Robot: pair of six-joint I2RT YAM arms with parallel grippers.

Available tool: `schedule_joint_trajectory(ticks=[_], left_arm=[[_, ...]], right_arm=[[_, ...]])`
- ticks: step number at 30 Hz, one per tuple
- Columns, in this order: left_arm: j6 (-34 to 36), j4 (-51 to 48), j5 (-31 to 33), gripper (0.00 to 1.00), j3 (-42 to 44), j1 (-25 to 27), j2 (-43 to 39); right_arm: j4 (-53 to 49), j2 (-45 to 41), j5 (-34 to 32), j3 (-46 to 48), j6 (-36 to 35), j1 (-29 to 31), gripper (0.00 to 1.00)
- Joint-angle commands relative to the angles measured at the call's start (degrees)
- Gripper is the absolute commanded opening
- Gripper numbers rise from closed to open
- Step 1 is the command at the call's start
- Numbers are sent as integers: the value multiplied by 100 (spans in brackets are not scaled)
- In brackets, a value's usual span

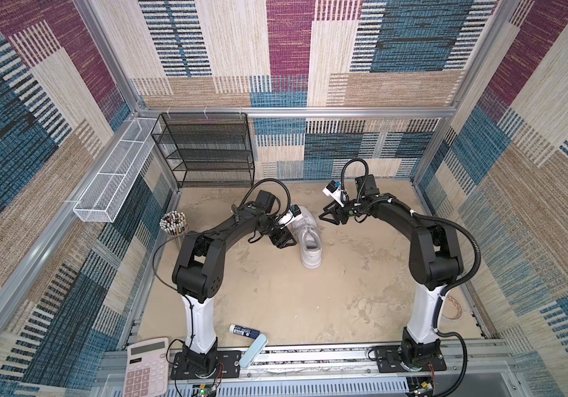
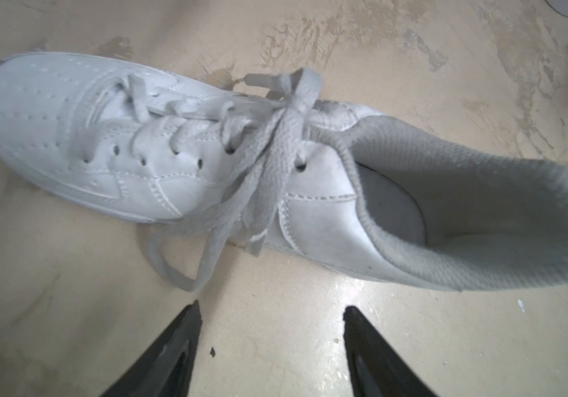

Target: Tie the shoes

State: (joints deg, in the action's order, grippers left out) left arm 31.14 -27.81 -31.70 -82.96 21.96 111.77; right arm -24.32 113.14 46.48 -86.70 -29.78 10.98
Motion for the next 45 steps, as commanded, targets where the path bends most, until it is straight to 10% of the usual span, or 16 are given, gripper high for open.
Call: schedule_joint_trajectory(ticks=[1, 5, 10, 24, 35, 45], left_arm=[[-576, 876, -98, 88, 316, -160, -278], [-1365, 1616, -74, 99, 646, -416, -546], [-2777, 2390, 966, 99, 1028, -697, -945], [-3385, 3699, 5317, 99, 2768, -789, -2481], [-2667, 5410, 6007, 99, 4538, -812, -3286], [-2387, 6487, 5997, 99, 5797, -945, -3585]], right_arm=[[541, -196, -80, 127, 377, -86, 57], [816, -351, -249, 256, 709, -223, 63], [1102, -622, -530, 554, 1026, -400, 99], [4359, -2123, -2887, 3403, 2926, -973, 100], [6443, -2396, -4251, 5011, 3373, -1183, 100], [6038, -2473, -4377, 4949, 3306, -1195, 100]])
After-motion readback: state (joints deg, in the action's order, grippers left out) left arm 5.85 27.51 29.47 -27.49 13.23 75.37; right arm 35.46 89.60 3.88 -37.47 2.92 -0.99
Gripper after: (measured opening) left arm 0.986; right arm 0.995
